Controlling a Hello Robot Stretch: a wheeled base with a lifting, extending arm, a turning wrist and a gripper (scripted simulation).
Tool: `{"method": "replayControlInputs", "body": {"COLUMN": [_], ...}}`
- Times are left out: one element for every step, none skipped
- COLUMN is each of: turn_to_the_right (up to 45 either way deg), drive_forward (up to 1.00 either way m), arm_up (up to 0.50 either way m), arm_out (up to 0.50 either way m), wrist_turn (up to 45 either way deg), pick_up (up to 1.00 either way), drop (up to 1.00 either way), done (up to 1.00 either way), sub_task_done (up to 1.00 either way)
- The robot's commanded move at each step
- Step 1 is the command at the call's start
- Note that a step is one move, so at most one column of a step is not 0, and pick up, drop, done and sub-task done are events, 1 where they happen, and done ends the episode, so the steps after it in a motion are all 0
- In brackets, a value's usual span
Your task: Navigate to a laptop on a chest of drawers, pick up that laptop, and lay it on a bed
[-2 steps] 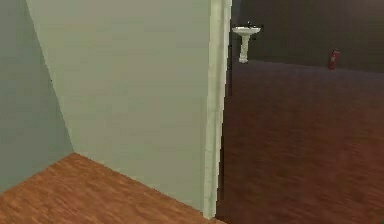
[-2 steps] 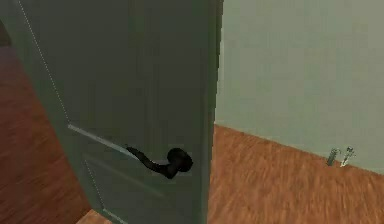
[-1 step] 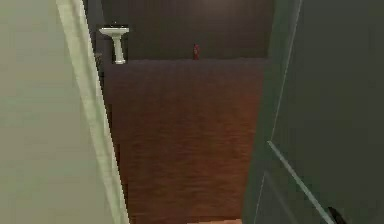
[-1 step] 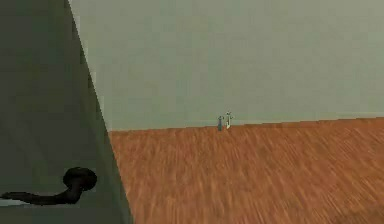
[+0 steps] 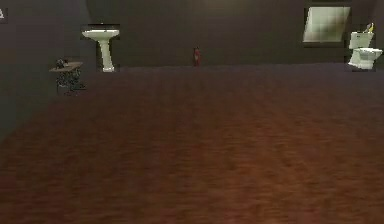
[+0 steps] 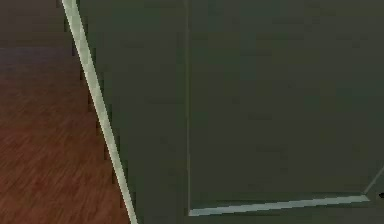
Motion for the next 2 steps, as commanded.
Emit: {"method": "replayControlInputs", "body": {"turn_to_the_right": [9.0, 0.0], "drive_forward": [0.0, 0.25], "arm_up": [0.0, 0.0], "arm_out": [0.0, 0.0], "wrist_turn": [0.0, 0.0], "pick_up": [0.0, 0.0], "drop": [0.0, 0.0], "done": [0.0, 0.0], "sub_task_done": [0.0, 0.0]}}
